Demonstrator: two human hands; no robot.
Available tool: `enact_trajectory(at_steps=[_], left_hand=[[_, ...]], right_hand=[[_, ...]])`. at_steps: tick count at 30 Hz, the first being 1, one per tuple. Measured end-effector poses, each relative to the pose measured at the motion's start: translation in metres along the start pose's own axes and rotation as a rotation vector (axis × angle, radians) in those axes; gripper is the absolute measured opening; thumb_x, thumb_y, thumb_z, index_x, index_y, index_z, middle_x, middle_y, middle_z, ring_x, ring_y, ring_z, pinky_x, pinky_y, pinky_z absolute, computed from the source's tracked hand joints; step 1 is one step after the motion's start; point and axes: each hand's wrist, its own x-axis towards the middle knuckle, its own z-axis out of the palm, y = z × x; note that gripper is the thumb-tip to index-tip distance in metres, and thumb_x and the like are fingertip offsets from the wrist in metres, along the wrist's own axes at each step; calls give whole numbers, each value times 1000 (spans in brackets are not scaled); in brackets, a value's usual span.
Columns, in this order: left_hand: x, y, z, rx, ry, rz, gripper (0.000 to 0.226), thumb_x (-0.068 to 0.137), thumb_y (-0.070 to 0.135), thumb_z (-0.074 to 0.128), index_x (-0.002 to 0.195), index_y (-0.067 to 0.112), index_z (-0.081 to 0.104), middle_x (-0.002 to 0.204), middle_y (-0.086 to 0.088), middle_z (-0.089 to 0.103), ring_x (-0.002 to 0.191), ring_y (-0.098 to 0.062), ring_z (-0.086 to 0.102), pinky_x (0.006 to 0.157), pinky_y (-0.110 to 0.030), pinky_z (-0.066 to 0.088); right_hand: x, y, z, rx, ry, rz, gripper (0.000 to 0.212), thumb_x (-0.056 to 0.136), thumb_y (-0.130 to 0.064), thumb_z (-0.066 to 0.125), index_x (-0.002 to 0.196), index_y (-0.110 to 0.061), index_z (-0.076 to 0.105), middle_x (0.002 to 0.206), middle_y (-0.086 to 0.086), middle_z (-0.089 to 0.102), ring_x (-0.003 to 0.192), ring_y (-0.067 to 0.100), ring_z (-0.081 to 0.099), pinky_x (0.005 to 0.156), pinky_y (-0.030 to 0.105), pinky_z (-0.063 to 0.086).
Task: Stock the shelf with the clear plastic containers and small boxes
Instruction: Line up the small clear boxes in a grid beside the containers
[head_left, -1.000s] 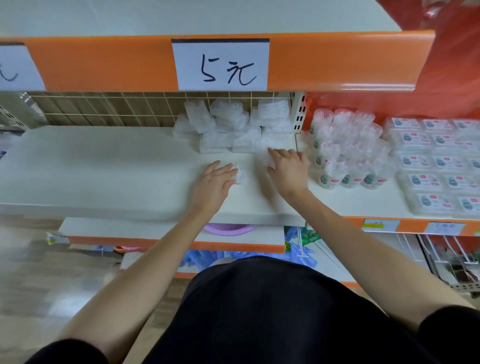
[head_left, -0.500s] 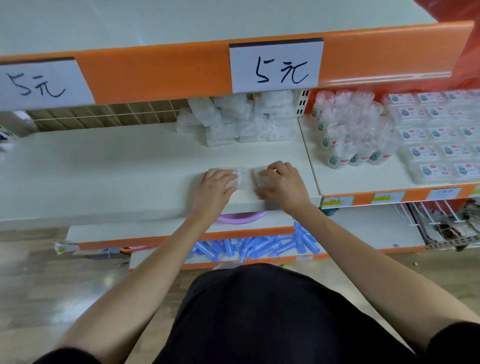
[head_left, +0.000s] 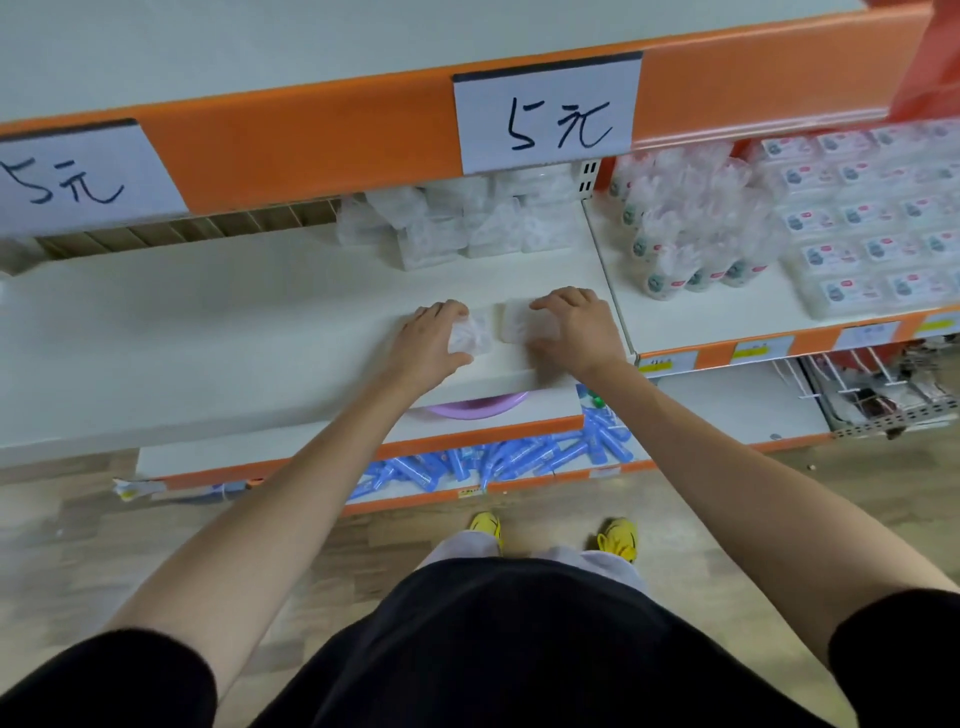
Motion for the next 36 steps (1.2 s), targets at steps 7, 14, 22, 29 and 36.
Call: enact_trajectory(at_steps=[7, 14, 22, 29, 36], left_hand=[[-20, 33, -10, -40, 143, -38, 72, 76, 23, 80, 138, 16, 44, 134, -3, 55, 118, -28, 47, 97, -35, 37], [-8, 128, 8, -194, 226, -42, 78, 73, 29, 83, 139, 19, 42, 130, 0, 56, 120, -23, 46, 99, -35, 39], [27, 240, 50, -69, 227, 119, 72, 77, 27, 79, 139, 15, 44, 132, -5, 54, 122, -28, 45, 99, -40, 38], [68, 330, 96, -94, 195, 222, 69, 78, 27, 78, 138, 14, 46, 133, -5, 54, 125, -26, 45, 103, -37, 35], [136, 402, 139, -66, 135, 323, 64, 81, 30, 74, 137, 15, 47, 135, -5, 53, 123, -29, 45, 101, -43, 38]], right_hand=[[-28, 18, -27, 188, 56, -61, 57, 81, -24, 77, 132, -13, 55, 132, 9, 53, 114, 33, 55, 95, 39, 42], [-65, 82, -92, 262, 237, -85, 56, 82, -32, 76, 130, -12, 56, 127, 8, 55, 113, 28, 55, 91, 38, 45], [-98, 190, -150, 305, 321, -7, 57, 83, -27, 76, 132, -10, 53, 130, 9, 52, 118, 26, 53, 98, 34, 43], [-121, 279, -187, 277, 379, 90, 56, 82, -25, 76, 131, -8, 54, 131, 11, 52, 118, 28, 53, 97, 37, 43], [-110, 362, -216, 265, 450, 172, 57, 82, -28, 76, 131, -8, 54, 131, 11, 52, 119, 28, 53, 99, 34, 40]])
